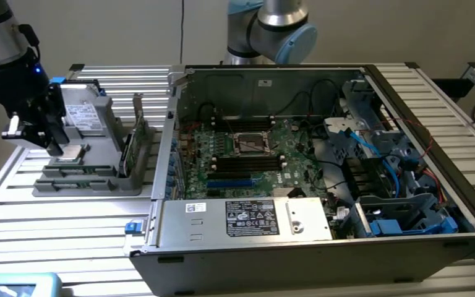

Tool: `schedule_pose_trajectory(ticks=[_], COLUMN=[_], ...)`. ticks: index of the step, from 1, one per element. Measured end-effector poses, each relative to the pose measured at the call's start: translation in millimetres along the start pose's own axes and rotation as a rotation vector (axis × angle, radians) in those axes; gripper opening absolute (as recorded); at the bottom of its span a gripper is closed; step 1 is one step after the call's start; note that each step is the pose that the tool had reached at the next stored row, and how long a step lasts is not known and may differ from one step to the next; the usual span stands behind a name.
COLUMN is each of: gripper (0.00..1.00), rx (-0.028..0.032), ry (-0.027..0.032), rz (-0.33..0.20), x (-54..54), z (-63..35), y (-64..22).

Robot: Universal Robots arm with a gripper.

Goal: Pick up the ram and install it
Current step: 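Pick up the ram and move it above insertion slot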

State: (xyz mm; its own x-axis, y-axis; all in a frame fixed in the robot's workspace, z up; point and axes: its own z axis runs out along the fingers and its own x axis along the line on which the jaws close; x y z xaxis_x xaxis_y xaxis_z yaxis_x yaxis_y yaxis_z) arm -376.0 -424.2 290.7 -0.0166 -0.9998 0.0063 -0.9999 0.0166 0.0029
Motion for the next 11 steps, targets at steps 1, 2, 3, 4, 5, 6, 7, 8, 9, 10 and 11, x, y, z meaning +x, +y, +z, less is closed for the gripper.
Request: schedule_pose_trajectory(ticks=[1,2,3,4,5,6,7,8,9,10,11], gripper=[0.36,0.36,0.36,0.36,0.36,0.36,0.36,0.36,0.36,0.36,0.36], rx=[0.0024,0.0041,0.0050,0.0056,0.0056,0.0056,0.0057,0.0058,0.0057,0.0056,0.0056], ry=[0.0001,0.0001,0.0000,-0.0001,0.0000,0.0000,0.0000,0.0000,0.0000,0.0001,0.0001], rz=[0.000,0.000,0.000,0.000,0.000,0.000,0.000,0.000,0.000,0.000,0.000], x=[0.0,0.0,0.0,0.0,-0.1,-0.1,-0.1,-0.1,-0.1,-0.1,-0.1], z=[1.3,3.1,4.8,6.6,8.4,10.3,12.1,13.9,15.7,17.5,19.3], y=[0.0,0.0,0.0,0.0,0.0,0.0,0.0,0.0,0.0,0.0,0.0])
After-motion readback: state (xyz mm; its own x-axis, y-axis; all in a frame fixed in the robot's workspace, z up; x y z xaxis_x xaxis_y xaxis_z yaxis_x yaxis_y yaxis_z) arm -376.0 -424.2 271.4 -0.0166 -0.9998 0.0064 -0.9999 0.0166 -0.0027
